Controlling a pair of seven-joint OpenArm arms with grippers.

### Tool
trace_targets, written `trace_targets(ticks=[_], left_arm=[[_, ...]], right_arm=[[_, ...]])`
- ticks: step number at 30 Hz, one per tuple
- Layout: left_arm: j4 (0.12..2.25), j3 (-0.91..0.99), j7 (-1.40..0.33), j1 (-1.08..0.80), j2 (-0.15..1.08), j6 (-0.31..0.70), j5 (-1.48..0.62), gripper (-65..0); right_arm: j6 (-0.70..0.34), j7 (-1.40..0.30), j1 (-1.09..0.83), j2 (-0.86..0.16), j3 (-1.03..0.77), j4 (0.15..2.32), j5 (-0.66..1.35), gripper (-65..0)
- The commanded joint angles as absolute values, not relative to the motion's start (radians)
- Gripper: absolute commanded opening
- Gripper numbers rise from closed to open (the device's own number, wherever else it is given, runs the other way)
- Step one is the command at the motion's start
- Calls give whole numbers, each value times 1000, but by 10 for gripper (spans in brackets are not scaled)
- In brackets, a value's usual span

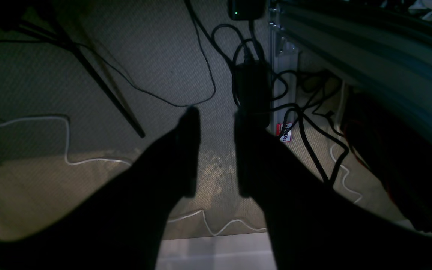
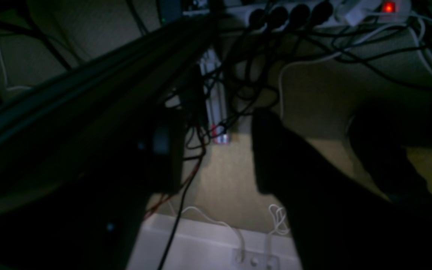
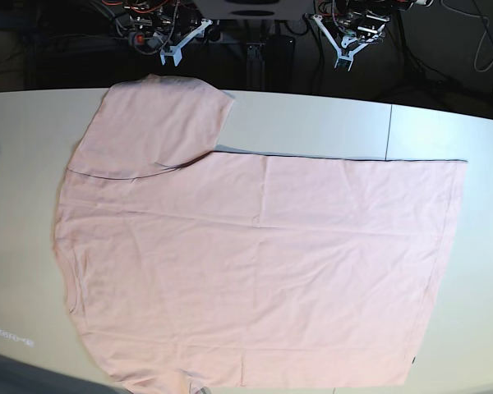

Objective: Fold the T-shirt properly
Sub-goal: 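Move both grippers out from the rest pose toward the shirt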

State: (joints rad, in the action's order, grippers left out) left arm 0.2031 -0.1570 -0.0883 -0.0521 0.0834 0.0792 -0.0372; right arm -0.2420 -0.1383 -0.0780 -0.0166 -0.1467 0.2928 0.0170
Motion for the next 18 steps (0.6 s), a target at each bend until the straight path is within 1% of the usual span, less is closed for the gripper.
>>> trace_targets(ticks=[1,15,18], left_arm=[[208,-159,-81,-50,86,60,-36,-455],[208,-159,-109,-53,86,60,-37,-456],[208,-159,-109,-54,86,60,-52,-456]], right_arm=[[-202,-130,-81,-19,-150,299,15,-353],[-203,-131,-81,-19,-150,331,12,-353],[-203,-131,-81,-19,-150,331,-25,-353]])
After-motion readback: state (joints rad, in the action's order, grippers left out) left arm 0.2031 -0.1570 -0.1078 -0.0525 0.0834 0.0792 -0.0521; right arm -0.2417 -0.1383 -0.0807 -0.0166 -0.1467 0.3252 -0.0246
